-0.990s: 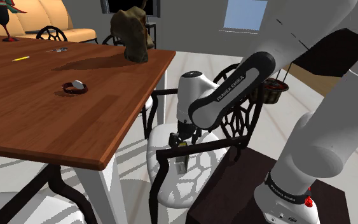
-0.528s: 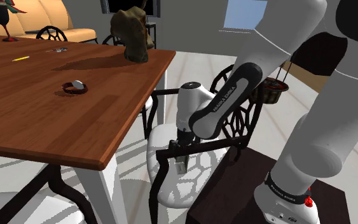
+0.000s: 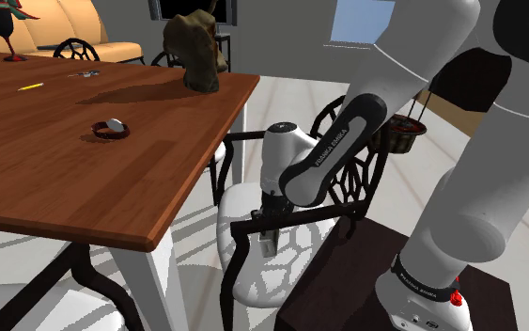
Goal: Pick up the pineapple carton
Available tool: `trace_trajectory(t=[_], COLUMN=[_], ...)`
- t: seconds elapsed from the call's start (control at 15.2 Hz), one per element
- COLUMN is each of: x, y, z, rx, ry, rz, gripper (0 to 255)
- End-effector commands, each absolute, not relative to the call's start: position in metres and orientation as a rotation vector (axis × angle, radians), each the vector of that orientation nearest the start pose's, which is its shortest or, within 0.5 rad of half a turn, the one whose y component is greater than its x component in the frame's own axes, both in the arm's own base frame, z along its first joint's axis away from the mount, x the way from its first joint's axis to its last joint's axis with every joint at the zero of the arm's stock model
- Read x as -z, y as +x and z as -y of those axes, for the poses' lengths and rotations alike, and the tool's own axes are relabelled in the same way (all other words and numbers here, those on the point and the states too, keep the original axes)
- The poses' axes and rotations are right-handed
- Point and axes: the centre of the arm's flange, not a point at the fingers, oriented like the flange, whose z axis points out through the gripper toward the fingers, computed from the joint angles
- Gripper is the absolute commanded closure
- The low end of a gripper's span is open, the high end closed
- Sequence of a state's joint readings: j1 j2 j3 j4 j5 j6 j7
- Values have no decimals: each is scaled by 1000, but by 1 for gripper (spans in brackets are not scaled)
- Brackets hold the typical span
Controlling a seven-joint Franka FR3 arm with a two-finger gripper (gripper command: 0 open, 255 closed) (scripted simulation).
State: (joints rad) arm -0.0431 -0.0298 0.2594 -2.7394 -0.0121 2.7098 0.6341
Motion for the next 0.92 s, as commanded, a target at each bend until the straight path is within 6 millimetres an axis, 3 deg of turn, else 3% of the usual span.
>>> trace_trajectory(t=[0.0,0.13,0.86], x=[-229,-228,-287], y=[387,388,388], z=[-85,-84,-84], rx=[6,6,6], ry=[-3089,-3089,-3089], rz=[-636,-636,-636], gripper=[255,255,255])
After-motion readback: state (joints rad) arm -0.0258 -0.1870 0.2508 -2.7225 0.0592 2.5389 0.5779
